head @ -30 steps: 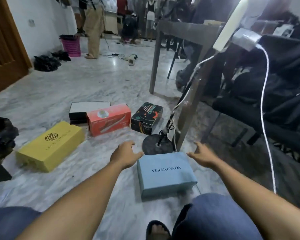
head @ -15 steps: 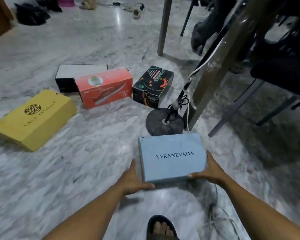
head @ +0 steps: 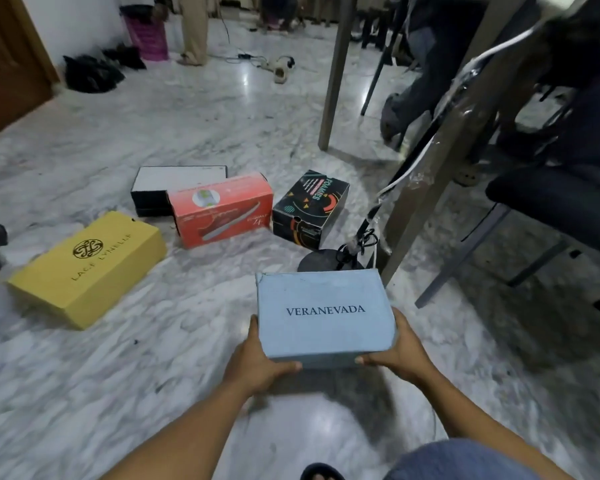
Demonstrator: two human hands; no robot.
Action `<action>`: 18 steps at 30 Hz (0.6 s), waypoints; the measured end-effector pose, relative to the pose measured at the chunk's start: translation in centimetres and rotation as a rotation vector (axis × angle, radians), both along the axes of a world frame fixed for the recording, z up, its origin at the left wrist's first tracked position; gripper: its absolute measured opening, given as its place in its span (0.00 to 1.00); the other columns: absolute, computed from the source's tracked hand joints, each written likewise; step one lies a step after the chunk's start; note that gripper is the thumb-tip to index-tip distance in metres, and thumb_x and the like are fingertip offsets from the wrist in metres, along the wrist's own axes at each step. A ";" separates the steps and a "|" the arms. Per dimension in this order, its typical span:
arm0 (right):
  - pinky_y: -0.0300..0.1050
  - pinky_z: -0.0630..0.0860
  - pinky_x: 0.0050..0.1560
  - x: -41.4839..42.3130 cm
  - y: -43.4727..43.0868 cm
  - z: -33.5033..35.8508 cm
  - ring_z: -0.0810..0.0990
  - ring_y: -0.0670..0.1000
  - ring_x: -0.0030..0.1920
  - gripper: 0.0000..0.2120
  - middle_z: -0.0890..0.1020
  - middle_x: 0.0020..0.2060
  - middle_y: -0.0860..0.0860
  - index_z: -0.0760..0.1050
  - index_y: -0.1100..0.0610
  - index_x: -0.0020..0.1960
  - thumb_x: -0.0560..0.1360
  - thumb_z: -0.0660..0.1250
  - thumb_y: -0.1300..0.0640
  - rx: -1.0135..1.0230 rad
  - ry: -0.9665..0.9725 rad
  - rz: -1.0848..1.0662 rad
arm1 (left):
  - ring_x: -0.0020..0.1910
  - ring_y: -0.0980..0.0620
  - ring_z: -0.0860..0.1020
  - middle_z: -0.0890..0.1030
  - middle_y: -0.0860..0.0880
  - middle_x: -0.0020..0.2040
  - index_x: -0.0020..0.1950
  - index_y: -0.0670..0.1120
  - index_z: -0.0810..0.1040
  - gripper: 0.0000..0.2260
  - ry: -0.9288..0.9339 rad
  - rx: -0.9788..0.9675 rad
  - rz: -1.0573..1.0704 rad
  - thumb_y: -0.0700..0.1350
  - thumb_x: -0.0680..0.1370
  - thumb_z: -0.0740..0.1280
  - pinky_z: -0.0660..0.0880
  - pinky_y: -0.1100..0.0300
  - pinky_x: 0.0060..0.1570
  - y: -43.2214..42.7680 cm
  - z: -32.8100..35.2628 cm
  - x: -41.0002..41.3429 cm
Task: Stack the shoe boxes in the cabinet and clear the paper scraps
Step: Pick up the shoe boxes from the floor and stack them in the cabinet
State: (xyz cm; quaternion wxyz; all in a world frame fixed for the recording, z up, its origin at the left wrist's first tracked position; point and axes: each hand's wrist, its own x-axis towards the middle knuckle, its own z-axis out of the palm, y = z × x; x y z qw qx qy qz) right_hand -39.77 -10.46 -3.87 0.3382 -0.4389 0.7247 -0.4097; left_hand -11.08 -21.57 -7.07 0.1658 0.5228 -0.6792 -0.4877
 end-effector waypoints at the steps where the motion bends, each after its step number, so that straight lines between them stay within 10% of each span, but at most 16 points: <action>1: 0.29 0.75 0.50 0.5 -0.8 1.1 0.77 0.34 0.58 0.48 0.80 0.58 0.41 0.67 0.52 0.66 0.52 0.85 0.67 -0.026 0.011 0.024 | 0.58 0.52 0.80 0.80 0.62 0.60 0.71 0.61 0.61 0.52 0.022 -0.030 0.037 0.65 0.52 0.81 0.79 0.51 0.54 -0.3 1.2 0.7; 7: 0.44 0.79 0.58 6.7 -4.5 9.7 0.79 0.42 0.60 0.47 0.81 0.57 0.42 0.70 0.48 0.65 0.51 0.88 0.55 -0.159 0.063 0.118 | 0.57 0.54 0.80 0.81 0.64 0.55 0.63 0.64 0.67 0.43 0.134 -0.221 0.174 0.63 0.53 0.82 0.79 0.49 0.53 -1.9 9.9 7.7; 11: 0.25 0.73 0.48 13.4 -6.9 17.3 0.77 0.31 0.53 0.43 0.79 0.55 0.41 0.68 0.52 0.63 0.54 0.86 0.66 -0.284 0.105 0.190 | 0.57 0.57 0.79 0.80 0.64 0.57 0.66 0.63 0.67 0.47 0.187 -0.358 0.254 0.62 0.51 0.83 0.78 0.50 0.55 -2.3 17.5 15.0; 18: 0.41 0.80 0.46 28.1 -9.6 27.8 0.78 0.46 0.51 0.44 0.79 0.55 0.51 0.68 0.51 0.63 0.54 0.86 0.60 -0.445 0.168 0.356 | 0.56 0.56 0.80 0.81 0.63 0.55 0.63 0.63 0.69 0.44 0.158 -0.577 0.475 0.64 0.51 0.82 0.79 0.50 0.54 1.7 28.7 30.7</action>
